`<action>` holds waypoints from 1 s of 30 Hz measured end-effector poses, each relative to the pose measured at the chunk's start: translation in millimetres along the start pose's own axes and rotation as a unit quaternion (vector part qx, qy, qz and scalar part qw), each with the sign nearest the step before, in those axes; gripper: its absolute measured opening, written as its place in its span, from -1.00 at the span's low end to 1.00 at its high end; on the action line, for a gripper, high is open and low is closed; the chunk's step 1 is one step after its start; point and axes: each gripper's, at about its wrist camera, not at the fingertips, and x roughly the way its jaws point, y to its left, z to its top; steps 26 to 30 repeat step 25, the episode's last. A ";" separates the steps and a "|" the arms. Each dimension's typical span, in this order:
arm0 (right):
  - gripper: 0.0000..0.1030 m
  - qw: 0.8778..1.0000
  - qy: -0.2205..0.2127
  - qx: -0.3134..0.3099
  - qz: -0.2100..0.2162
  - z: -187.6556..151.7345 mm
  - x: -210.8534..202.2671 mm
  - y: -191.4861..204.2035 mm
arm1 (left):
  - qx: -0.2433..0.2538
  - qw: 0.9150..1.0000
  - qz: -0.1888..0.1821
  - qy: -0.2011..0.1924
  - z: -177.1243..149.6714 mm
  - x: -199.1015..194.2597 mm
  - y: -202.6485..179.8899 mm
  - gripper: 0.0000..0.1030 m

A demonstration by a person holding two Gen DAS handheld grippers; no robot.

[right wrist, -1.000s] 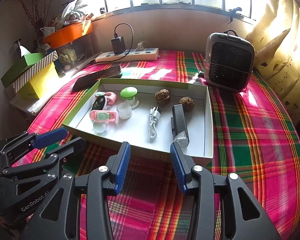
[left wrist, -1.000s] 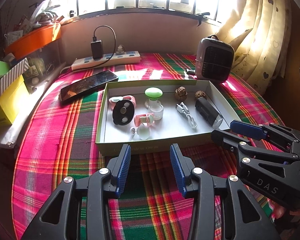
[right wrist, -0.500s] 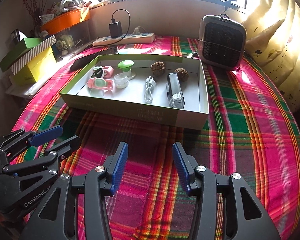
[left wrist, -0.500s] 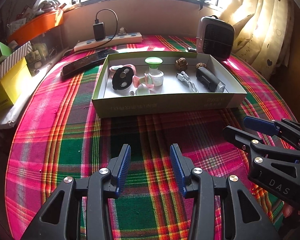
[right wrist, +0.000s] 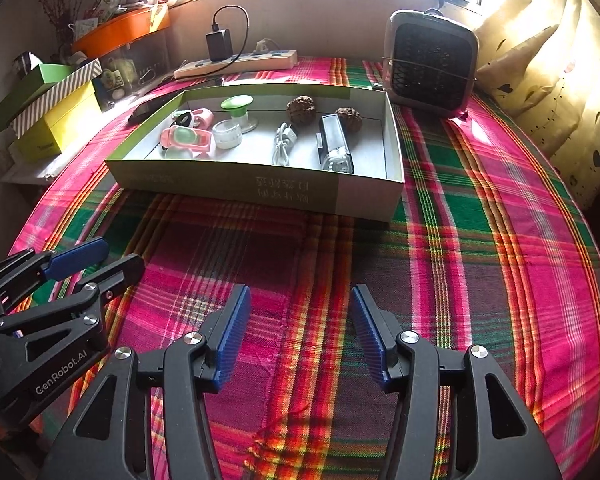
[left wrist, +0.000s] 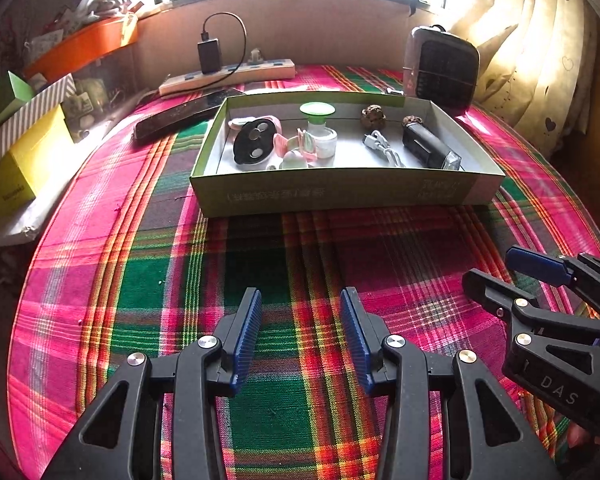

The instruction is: Organize objects

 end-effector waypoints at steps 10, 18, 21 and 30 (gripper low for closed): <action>0.16 1.000 0.000 -0.005 -0.009 -2.4 -0.4 1.3 | -0.001 1.000 0.002 0.000 0.2 0.2 0.3 -0.22; 0.22 1.000 0.001 -0.007 -0.008 -2.4 -0.4 1.8 | -0.001 1.000 0.002 0.000 -0.1 0.2 -0.1 -0.22; 0.23 1.000 0.001 -0.007 -0.008 -2.3 -0.5 1.9 | -0.001 1.000 0.002 0.000 0.0 0.3 -0.3 -0.22; 0.24 1.000 0.001 -0.006 -0.008 -2.6 -0.5 1.5 | -0.002 1.000 0.002 0.000 -0.2 0.2 -0.3 -0.22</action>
